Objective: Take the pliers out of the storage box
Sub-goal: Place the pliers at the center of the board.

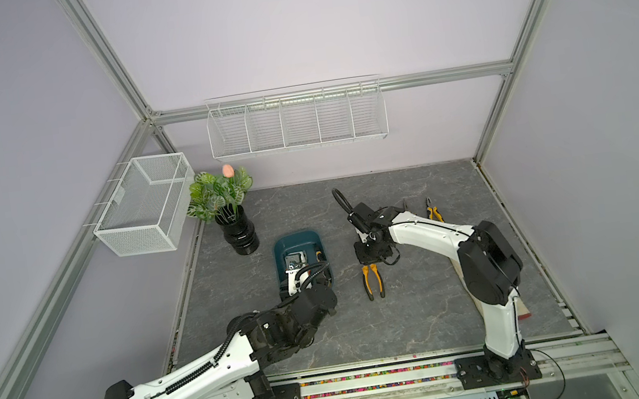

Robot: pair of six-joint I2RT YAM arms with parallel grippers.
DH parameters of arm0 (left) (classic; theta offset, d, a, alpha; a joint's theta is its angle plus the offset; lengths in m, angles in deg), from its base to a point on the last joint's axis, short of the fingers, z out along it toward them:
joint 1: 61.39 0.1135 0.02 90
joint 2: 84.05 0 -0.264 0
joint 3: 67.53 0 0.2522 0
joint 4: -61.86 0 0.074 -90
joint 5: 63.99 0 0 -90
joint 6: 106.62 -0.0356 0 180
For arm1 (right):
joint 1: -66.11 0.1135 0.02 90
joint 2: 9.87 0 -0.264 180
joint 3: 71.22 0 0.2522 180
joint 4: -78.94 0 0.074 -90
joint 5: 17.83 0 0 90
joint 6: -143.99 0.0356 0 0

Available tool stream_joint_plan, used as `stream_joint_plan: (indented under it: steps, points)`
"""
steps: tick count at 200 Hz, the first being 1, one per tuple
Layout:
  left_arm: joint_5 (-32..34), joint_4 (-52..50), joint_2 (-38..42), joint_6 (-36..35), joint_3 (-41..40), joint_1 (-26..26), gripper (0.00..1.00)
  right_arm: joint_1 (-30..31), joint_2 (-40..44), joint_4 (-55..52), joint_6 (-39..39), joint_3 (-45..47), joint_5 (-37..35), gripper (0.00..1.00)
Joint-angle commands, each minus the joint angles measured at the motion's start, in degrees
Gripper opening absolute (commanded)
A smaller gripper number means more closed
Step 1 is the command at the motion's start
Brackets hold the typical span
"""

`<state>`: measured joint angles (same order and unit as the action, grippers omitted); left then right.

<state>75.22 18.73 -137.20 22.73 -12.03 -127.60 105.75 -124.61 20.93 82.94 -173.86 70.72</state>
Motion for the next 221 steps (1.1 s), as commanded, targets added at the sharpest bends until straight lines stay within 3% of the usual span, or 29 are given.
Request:
stream_joint_plan:
  steps: [1,116,221]
  points:
    - [0.05,-1.92,1.3,1.78,-0.87,0.47,0.63,-0.84,-2.2,0.08,0.67,-2.47,-0.73,0.08]
    - [-1.06,-1.71,1.77,0.51,-0.83,1.97,0.63,-2.84,-3.68,-0.5,2.8,-0.82,-4.08,0.11]
    - [-1.66,-1.31,1.27,0.37,-0.69,2.36,0.63,-4.64,-4.39,2.32,4.48,0.82,0.51,0.15]
